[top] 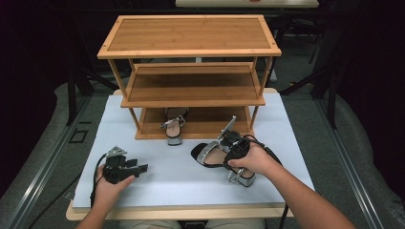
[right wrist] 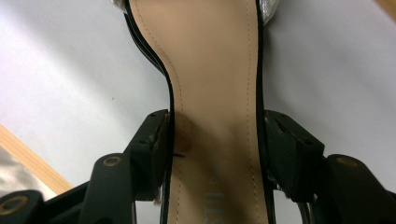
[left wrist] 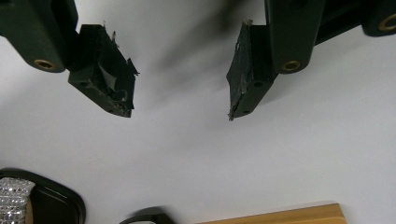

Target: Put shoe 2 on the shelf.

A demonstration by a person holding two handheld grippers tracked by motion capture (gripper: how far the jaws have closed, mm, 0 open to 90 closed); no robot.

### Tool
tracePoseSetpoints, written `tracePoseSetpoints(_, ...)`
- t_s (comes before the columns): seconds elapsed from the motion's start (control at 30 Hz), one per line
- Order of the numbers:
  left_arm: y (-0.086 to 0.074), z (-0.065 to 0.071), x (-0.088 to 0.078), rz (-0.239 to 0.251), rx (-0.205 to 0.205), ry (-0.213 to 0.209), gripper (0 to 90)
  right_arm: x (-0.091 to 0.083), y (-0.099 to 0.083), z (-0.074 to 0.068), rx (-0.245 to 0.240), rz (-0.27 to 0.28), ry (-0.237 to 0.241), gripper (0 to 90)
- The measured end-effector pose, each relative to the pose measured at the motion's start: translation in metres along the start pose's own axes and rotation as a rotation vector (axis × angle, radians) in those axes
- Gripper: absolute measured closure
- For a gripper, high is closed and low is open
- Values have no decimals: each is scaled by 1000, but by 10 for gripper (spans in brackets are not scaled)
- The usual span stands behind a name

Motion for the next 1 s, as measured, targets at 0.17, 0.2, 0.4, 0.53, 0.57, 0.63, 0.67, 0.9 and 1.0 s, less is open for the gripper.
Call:
tracePoseSetpoints(0.17, 0, 0, 0, -3, 0, 0, 409, -8, -1, 3, 24, 55, 49, 422)
tracePoseSetpoints(0.2, 0, 0, 0, -2, -1, 1, 409, -10, -1, 4, 31, 62, 33, 422)
tracePoseSetpoints(0.4, 0, -1, 0, -1, -5, 0, 409, -19, -2, 10, 70, 104, 28, 422)
tracePoseSetpoints(0.53, -1, 0, 1, -3, -4, -1, 409, -26, -1, 13, 100, 134, 37, 422)
tracePoseSetpoints(0.57, -1, 0, 1, -4, -4, -1, 409, -27, 0, 15, 109, 147, 39, 422)
tracePoseSetpoints(0.63, 0, 0, 1, -1, -4, -1, 409, -27, 4, 18, 134, 165, 45, 422)
tracePoseSetpoints(0.67, 0, 0, 1, 0, -4, -2, 409, -27, 7, 19, 150, 172, 50, 422)
tracePoseSetpoints(0.9, 0, -1, 2, -5, -3, -6, 409, -16, 31, 31, 272, 226, 23, 421)
tracePoseSetpoints(1.0, -1, -1, 1, -5, -2, -7, 409, -11, 41, 35, 330, 232, 13, 421)
Point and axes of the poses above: each handheld gripper's, and its own axes: x roughly forward along the jaws, y roughly out of its top, z roughly to its right, the point moved 4 cm from there along x, roughly forward along the jaws, and after that the axes turned 10 degrees about -z, right-handed, at the moved point
